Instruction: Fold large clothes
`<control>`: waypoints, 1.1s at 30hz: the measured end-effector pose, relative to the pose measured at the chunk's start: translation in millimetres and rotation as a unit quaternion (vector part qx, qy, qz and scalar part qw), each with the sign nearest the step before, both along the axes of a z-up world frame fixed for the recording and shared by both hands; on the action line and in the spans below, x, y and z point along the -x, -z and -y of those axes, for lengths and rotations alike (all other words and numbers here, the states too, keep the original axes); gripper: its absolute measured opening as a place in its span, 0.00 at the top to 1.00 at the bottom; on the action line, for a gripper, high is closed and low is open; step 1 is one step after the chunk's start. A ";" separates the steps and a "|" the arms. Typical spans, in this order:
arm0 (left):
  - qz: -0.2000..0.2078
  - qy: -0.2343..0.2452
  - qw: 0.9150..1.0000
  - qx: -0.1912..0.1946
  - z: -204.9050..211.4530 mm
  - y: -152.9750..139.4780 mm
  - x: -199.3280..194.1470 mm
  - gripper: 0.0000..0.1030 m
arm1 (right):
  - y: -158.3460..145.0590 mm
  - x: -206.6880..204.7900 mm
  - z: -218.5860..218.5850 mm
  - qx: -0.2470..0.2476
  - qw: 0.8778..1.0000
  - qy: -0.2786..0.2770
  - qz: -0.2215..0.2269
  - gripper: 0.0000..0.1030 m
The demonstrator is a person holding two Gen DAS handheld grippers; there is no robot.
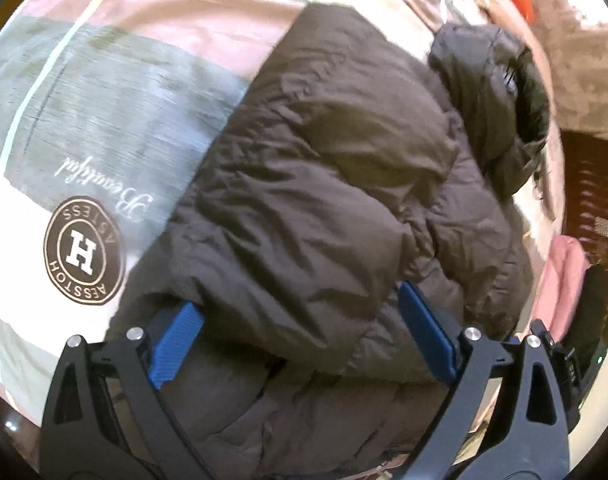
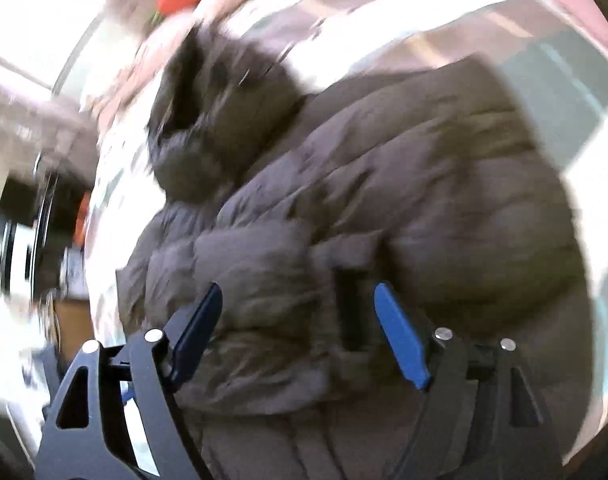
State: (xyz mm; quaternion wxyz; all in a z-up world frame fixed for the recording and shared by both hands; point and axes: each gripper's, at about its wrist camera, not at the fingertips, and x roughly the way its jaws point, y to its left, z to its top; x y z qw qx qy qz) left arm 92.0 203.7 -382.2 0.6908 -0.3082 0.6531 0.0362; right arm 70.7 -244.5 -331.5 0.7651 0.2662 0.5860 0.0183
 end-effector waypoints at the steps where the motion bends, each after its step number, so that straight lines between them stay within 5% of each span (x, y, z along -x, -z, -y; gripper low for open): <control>1: -0.004 0.002 1.000 0.000 2.7 4.1 -0.7 0.07 | 13.3 -6.0 -9.9 0.007 1.000 -0.012 -0.021 0.25; 6: -0.019 -0.003 1.000 0.012 0.2 16.1 10.2 0.06 | 67.9 -20.6 -24.7 0.054 0.993 -0.051 -0.087 0.24; 10: -0.022 -0.007 1.000 0.013 -4.2 6.4 30.2 0.06 | 47.2 -14.3 -20.9 0.036 0.995 -0.050 -0.082 0.24; 16: 0.053 0.007 0.998 -0.042 8.2 -42.9 40.6 0.05 | 9.9 7.0 -13.0 0.056 0.997 -0.044 -0.014 0.24; 22: 0.022 0.025 0.998 -0.055 29.3 -0.5 17.3 0.04 | 67.4 21.2 -15.2 0.087 0.991 -0.056 -0.080 0.24; 25: -0.039 0.044 0.996 -0.072 35.9 35.1 6.6 0.04 | 90.2 17.8 -5.9 0.070 0.991 -0.041 -0.109 0.24; 28: -0.030 0.036 0.996 -0.072 30.9 23.7 12.8 0.04 | 76.8 18.4 -1.8 0.067 0.991 -0.041 -0.111 0.24; 33: 0.002 0.020 0.996 -0.083 18.7 -12.8 35.2 0.04 | 30.5 22.7 8.9 0.051 0.997 -0.026 -0.046 0.24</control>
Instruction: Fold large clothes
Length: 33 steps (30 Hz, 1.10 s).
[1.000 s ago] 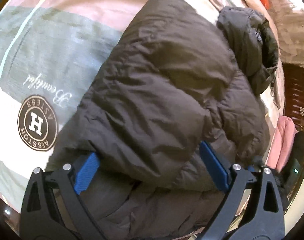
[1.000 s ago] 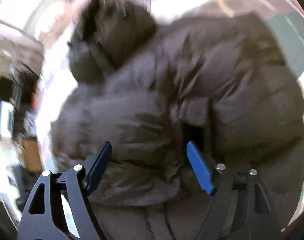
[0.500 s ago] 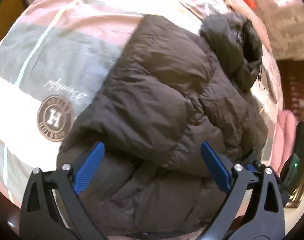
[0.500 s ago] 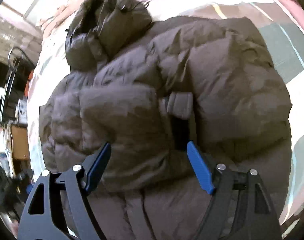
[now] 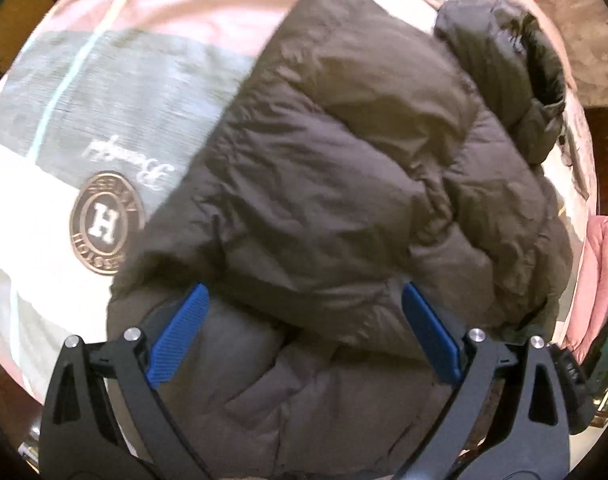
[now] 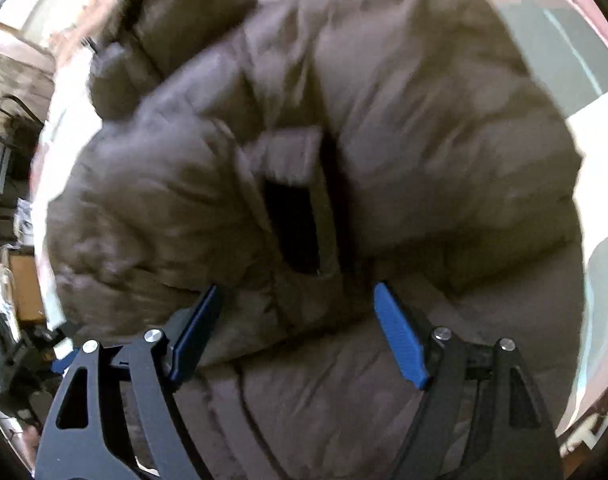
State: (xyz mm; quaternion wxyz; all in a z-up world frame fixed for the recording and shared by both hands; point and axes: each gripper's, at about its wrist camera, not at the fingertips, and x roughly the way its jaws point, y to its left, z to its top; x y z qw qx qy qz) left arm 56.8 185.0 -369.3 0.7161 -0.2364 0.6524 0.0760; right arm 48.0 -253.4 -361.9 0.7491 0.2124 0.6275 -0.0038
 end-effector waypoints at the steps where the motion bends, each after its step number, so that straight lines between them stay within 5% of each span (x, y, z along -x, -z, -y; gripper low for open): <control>1: 0.007 0.003 1.000 -0.002 -1.4 -3.9 2.5 0.04 | -7.4 -5.1 -2.8 -0.005 1.000 -0.004 0.013 0.24; 6: 0.000 -0.006 1.000 -0.028 -1.7 -1.9 1.2 0.04 | -37.8 -53.3 -54.5 -0.050 0.995 -0.068 0.056 0.24; 11: -0.016 -0.061 0.998 0.022 -31.3 12.1 12.9 0.04 | -60.6 -114.0 -173.5 -0.085 0.976 -0.186 0.073 0.15; 15: -0.037 -0.077 0.996 0.029 -46.5 31.5 24.4 0.04 | -53.7 -165.9 -287.3 0.027 0.955 -0.285 0.077 0.14; 19: -0.028 -0.109 0.991 0.068 -66.7 40.7 33.9 0.04 | -23.5 -185.4 -363.7 0.062 0.931 -0.358 0.045 0.14; 22: -0.019 -0.113 0.990 0.086 -79.2 40.1 31.6 0.04 | 6.4 -190.2 -400.6 0.121 0.911 -0.395 0.009 0.14; 25: -0.016 -0.110 0.989 0.094 -92.6 40.1 26.4 0.04 | 19.9 -183.9 -413.4 0.122 0.906 -0.405 -0.001 0.15; 27: -0.037 -0.098 0.988 0.111 -95.7 52.7 23.4 0.04 | 23.6 -178.6 -421.3 0.121 0.901 -0.416 0.006 0.41; 28: -0.045 -0.088 0.989 0.114 -94.3 59.0 21.5 0.04 | 27.2 -176.7 -425.3 0.120 0.897 -0.425 0.000 0.71; 33: -0.050 -0.027 0.996 0.075 -69.3 62.2 17.0 0.04 | 29.3 -186.5 -434.8 0.126 0.914 -0.385 0.011 0.89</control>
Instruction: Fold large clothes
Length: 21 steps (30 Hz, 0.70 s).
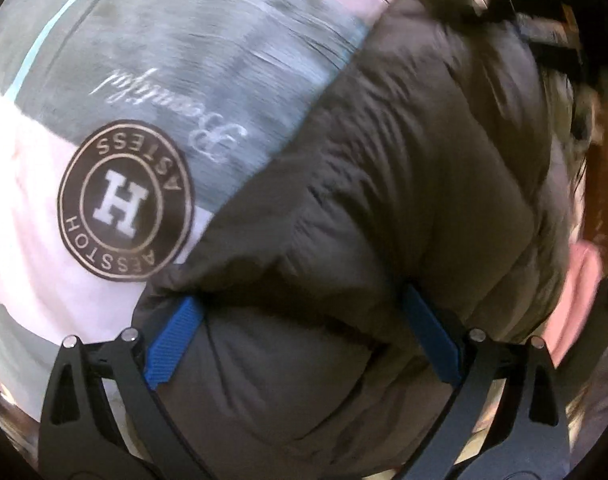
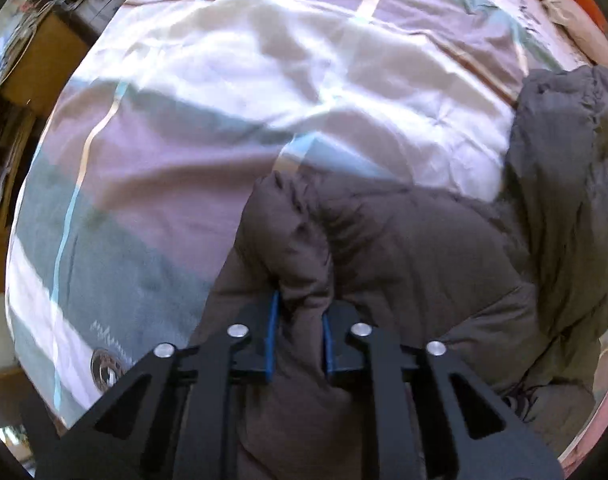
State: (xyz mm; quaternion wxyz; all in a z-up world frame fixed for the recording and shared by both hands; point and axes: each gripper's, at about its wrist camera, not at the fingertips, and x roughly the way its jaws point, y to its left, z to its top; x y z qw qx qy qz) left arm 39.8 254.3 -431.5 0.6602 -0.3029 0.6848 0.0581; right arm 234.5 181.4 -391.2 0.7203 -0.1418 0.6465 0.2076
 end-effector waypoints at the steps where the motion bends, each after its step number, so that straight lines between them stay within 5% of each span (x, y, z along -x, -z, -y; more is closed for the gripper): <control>1: -0.002 0.013 1.000 -0.002 5.8 1.5 0.6 0.04 | -2.5 -5.3 0.1 -0.004 1.000 0.012 0.014 0.92; 3: -0.005 0.021 1.000 -0.002 9.9 1.7 2.2 0.03 | -8.1 -13.0 -1.8 -0.006 0.998 0.029 0.047 0.92; 6: 0.005 0.001 1.000 0.020 0.5 -12.2 6.4 0.03 | -25.8 -14.9 7.3 -0.079 0.996 0.033 0.025 0.92; 11: 0.058 -0.046 0.997 0.014 -25.0 -58.1 10.9 0.03 | -69.4 20.0 65.4 -0.161 0.986 0.048 -0.001 0.76; 12: 0.064 -0.045 0.997 0.010 -26.1 -64.5 6.2 0.03 | -65.9 28.9 80.0 -0.161 0.985 0.056 -0.021 0.74; 14: 0.063 -0.037 0.997 0.010 -24.1 -65.5 -4.6 0.03 | -49.1 42.8 106.4 -0.153 0.983 0.087 -0.047 0.38; 19: 0.034 -0.016 0.999 0.011 1.0 -38.0 -26.1 0.03 | 8.4 35.7 131.9 -0.092 0.986 0.127 -0.048 0.39; 21: 0.032 -0.005 0.999 -0.003 12.8 -40.9 -26.9 0.03 | 7.6 17.8 143.4 -0.105 0.982 0.147 -0.053 0.39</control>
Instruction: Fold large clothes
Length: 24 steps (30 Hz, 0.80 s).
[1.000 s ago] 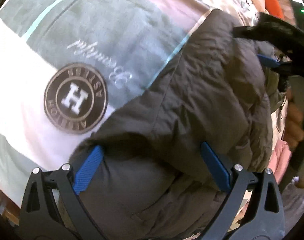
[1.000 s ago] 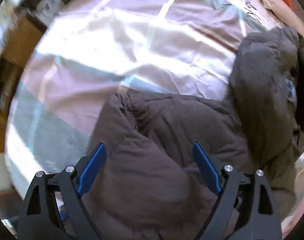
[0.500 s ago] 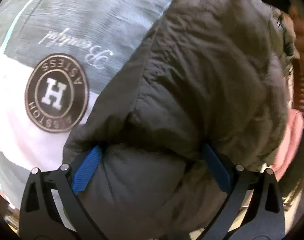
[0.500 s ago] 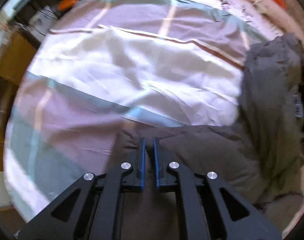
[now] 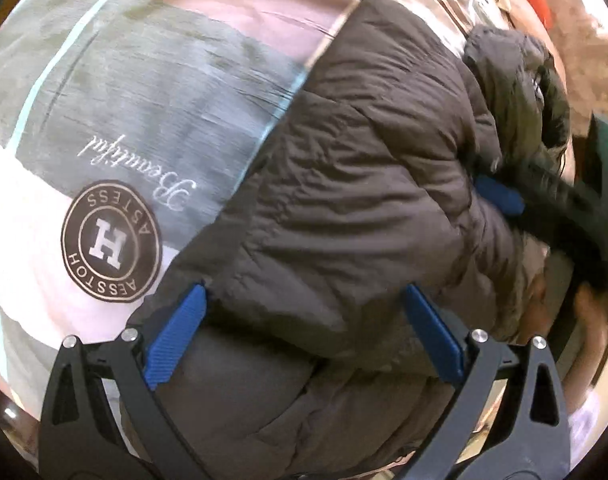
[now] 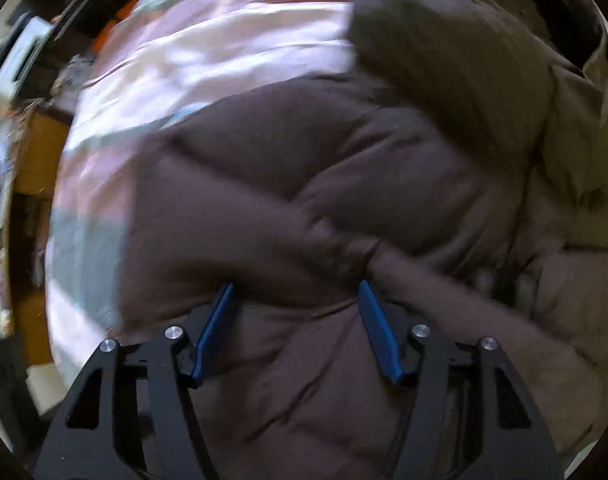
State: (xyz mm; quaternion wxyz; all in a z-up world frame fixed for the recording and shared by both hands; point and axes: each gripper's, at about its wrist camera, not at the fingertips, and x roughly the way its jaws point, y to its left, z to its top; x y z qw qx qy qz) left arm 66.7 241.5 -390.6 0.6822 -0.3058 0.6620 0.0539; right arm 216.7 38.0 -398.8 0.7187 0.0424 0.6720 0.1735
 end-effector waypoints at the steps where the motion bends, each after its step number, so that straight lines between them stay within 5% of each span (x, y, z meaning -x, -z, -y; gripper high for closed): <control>1: 0.001 0.002 1.000 -0.002 5.2 -1.0 -2.6 0.03 | -14.2 -10.3 8.3 -0.032 0.999 0.011 0.006 0.38; 4: -0.003 0.003 1.000 0.011 13.1 -2.4 -2.9 0.03 | -68.9 -41.4 44.2 -0.053 0.993 0.042 0.091 0.27; 5: -0.010 0.002 1.000 0.022 15.4 -1.6 -0.7 0.03 | -80.5 -54.3 54.7 -0.025 0.991 0.059 0.119 0.17; 8: -0.011 0.002 1.000 0.023 22.4 -4.6 9.6 0.03 | -104.7 -132.5 97.0 0.139 0.962 0.124 0.199 0.14; 11: -0.011 -0.001 1.000 0.018 31.3 -9.3 10.3 0.03 | -84.9 -199.1 115.5 0.262 0.937 0.124 0.194 0.14; 13: -0.018 -0.002 1.000 0.019 24.3 -13.8 28.3 0.03 | -62.9 -218.4 125.7 0.290 0.935 0.123 0.161 0.14; 15: -0.026 0.000 1.000 0.016 26.6 -12.9 30.9 0.03 | -40.6 -219.3 138.7 0.269 0.943 0.142 0.134 0.39; 16: -0.028 0.002 1.000 0.012 26.8 -13.3 31.3 0.03 | -35.9 -215.1 142.8 0.255 0.946 0.152 0.127 0.94; 20: -0.026 0.001 1.000 0.011 28.1 -13.8 27.1 0.03 | -69.3 -173.9 149.4 0.115 0.960 0.172 0.188 0.95; 24: -0.016 -0.003 1.000 0.012 29.9 -20.6 19.7 0.03 | -137.0 -94.4 164.2 -0.026 0.957 0.142 0.254 0.95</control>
